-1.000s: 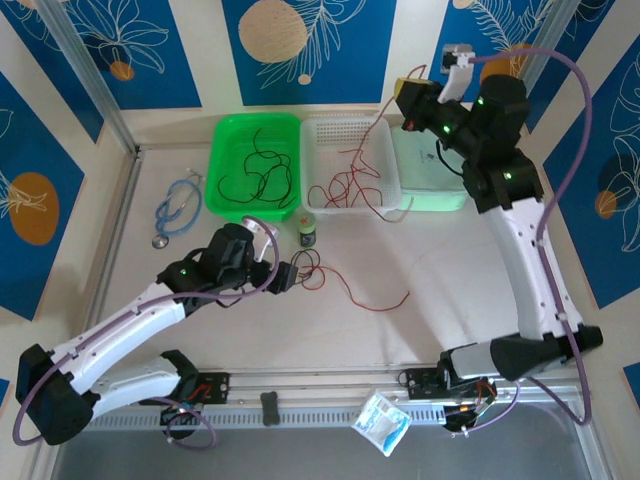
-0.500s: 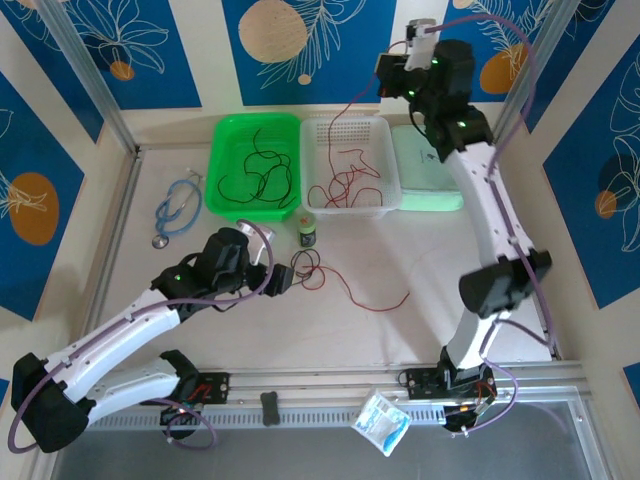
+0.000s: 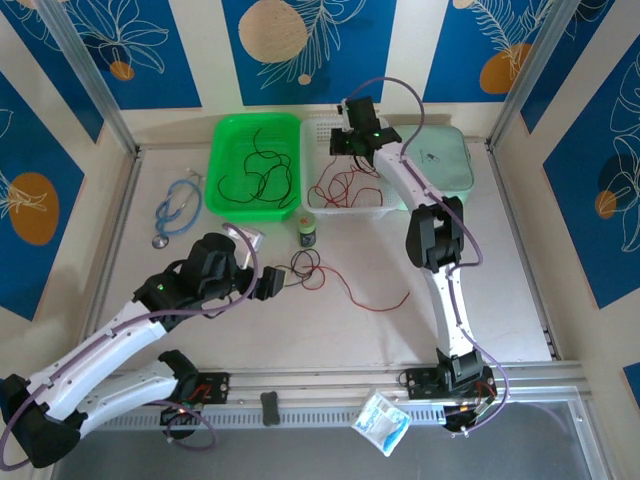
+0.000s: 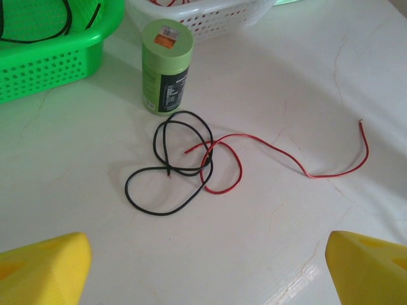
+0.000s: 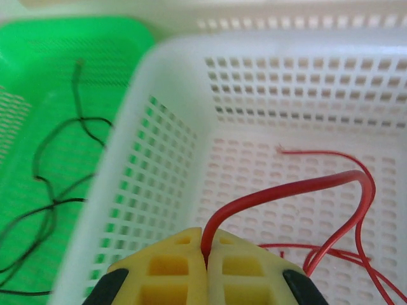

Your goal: Untangle the cables

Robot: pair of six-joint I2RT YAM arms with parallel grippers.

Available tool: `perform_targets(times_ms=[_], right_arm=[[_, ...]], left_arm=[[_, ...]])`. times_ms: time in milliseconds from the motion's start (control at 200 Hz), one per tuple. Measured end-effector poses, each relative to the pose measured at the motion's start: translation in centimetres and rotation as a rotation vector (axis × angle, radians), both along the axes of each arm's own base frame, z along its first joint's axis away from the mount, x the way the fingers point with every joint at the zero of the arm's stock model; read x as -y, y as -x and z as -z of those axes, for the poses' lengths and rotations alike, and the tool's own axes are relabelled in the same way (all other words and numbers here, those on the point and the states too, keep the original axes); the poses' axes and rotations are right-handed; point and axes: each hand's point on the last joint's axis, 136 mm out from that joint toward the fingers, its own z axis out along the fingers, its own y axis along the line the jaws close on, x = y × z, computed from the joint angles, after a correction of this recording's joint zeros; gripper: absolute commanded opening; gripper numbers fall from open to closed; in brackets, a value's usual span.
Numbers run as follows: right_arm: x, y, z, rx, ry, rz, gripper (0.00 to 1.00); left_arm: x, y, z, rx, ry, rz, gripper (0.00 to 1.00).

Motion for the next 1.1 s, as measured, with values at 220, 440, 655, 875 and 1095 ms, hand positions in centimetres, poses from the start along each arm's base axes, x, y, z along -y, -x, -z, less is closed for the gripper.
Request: perform_targets(times_ms=[220, 440, 655, 875, 1095], right_arm=[[1.5, -0.3, 3.5, -0.100, 0.009, 0.080, 0.00], [3.3, -0.1, 4.7, -0.199, -0.056, 0.164, 0.32], [4.8, 0.3, 3.9, -0.262, -0.137, 0.200, 0.53], [4.1, 2.7, 1.1, -0.276, -0.142, 0.163, 0.72], [2.9, 7.3, -5.1, -0.198, -0.138, 0.113, 0.71]], left_arm=[[-0.7, 0.0, 0.1, -0.022, -0.022, -0.036, 0.93], [-1.8, -0.3, 0.4, -0.066, -0.079, -0.105, 0.91], [-2.8, -0.5, 2.1, -0.133, -0.144, -0.178, 0.90], [-3.1, -0.7, 3.5, -0.196, -0.181, -0.230, 0.85], [-2.9, -0.9, 5.4, -0.273, -0.206, -0.264, 0.75]])
